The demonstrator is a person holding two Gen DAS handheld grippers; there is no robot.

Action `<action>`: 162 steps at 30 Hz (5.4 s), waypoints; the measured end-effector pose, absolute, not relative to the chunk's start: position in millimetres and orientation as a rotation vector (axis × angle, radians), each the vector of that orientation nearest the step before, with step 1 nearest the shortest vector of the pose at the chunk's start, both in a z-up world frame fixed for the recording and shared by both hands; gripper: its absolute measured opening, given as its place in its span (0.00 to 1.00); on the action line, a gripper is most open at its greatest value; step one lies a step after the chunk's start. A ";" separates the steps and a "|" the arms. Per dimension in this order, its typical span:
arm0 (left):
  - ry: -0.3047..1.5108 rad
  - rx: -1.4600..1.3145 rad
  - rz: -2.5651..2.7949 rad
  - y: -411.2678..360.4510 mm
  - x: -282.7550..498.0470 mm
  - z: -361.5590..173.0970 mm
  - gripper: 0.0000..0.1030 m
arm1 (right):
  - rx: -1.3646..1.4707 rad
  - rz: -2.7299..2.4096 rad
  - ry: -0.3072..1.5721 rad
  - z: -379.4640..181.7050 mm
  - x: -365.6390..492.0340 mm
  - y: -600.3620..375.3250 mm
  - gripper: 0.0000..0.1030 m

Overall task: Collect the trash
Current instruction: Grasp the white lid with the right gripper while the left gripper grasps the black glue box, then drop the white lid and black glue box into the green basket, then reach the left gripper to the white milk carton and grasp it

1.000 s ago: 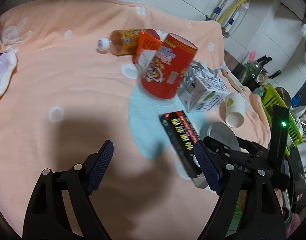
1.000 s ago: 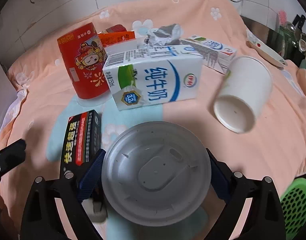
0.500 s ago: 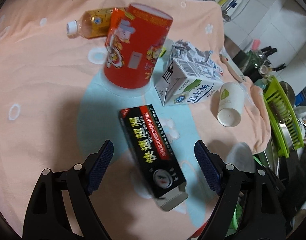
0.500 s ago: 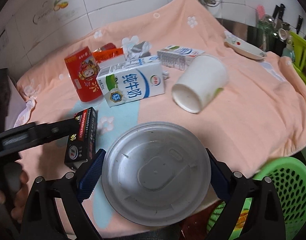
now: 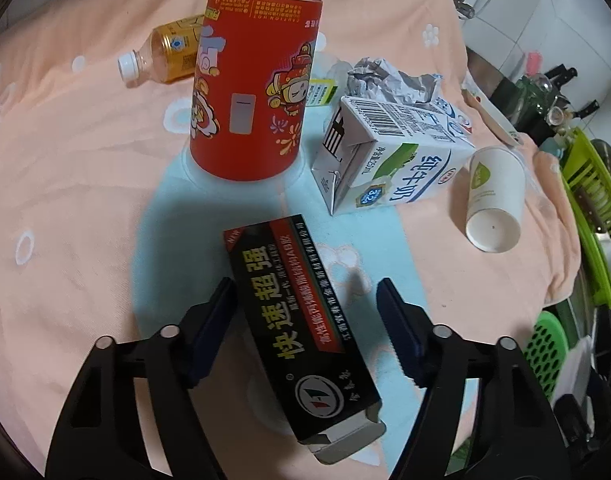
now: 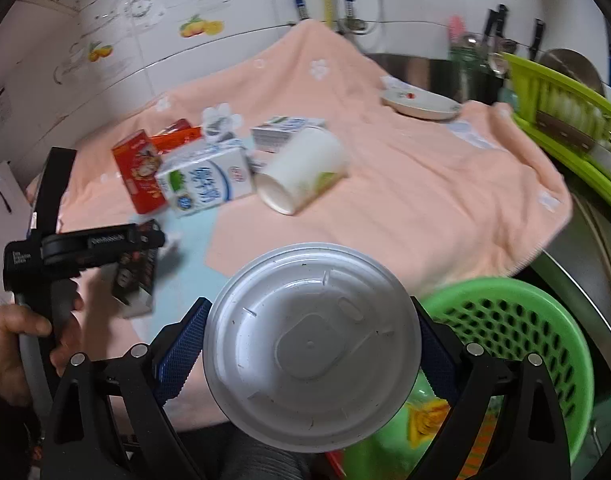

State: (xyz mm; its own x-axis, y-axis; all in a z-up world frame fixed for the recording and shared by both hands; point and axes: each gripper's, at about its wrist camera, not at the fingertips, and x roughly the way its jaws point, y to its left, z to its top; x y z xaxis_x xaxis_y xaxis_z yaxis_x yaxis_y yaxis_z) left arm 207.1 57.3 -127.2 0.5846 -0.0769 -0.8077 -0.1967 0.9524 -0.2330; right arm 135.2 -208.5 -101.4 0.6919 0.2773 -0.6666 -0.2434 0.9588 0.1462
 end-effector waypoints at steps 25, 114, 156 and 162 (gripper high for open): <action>0.941 -0.224 0.098 48.9 195.9 -128.0 0.53 | 0.139 0.110 0.805 -137.1 101.0 -292.3 0.88; 0.794 -0.019 -0.339 -77.6 182.0 -70.6 0.62 | 0.180 0.082 0.748 -116.4 98.2 -321.5 0.90; 1.004 0.333 -0.304 -18.4 321.7 -105.8 0.63 | 0.038 0.217 0.795 -110.3 170.6 -251.7 0.90; 1.022 0.290 -0.302 -19.8 313.4 -115.1 0.40 | 0.059 0.250 0.810 -108.1 183.2 -248.3 0.90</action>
State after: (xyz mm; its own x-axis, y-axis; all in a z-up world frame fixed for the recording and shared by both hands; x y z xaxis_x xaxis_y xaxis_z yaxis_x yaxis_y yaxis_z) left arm 313.4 -19.8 -115.1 0.4873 -0.1104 -0.8662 0.3778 0.9210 0.0951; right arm 183.2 -248.3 -108.1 0.6616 0.2431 -0.7093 -0.1982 0.9690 0.1473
